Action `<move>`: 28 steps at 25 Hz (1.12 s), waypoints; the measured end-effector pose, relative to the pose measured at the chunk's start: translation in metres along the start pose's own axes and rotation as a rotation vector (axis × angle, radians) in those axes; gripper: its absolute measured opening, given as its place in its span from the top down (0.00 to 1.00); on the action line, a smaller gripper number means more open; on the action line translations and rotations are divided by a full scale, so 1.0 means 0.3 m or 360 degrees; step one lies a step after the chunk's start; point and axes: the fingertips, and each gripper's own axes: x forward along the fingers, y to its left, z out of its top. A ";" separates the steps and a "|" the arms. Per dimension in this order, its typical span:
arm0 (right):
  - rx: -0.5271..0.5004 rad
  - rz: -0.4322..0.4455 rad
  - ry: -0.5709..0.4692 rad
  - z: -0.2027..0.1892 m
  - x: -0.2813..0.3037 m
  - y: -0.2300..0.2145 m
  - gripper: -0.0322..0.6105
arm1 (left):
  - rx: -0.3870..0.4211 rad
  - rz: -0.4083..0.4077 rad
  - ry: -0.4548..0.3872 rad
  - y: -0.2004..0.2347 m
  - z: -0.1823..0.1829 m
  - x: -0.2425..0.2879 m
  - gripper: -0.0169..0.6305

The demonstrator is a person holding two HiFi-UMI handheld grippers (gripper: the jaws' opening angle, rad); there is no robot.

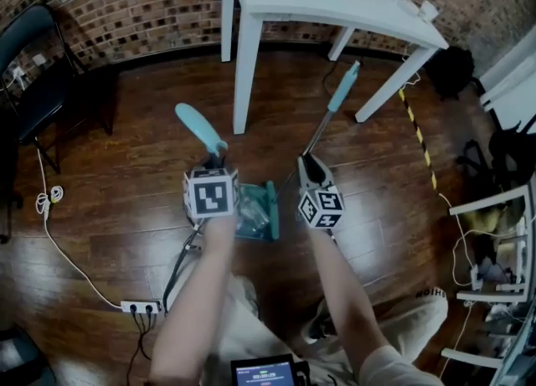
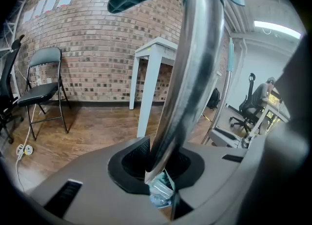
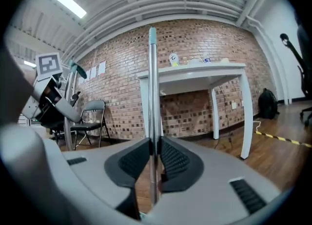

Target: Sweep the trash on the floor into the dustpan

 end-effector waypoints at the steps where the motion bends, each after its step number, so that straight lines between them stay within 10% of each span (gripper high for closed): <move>1: 0.0022 0.0002 -0.0004 0.006 -0.018 -0.016 0.81 | 0.0001 -0.0001 -0.0002 0.000 0.001 0.001 0.90; 28: 0.0030 0.0018 -0.0321 0.496 -0.545 -0.195 0.81 | -0.0153 -0.0043 -0.0047 0.037 0.009 -0.011 0.89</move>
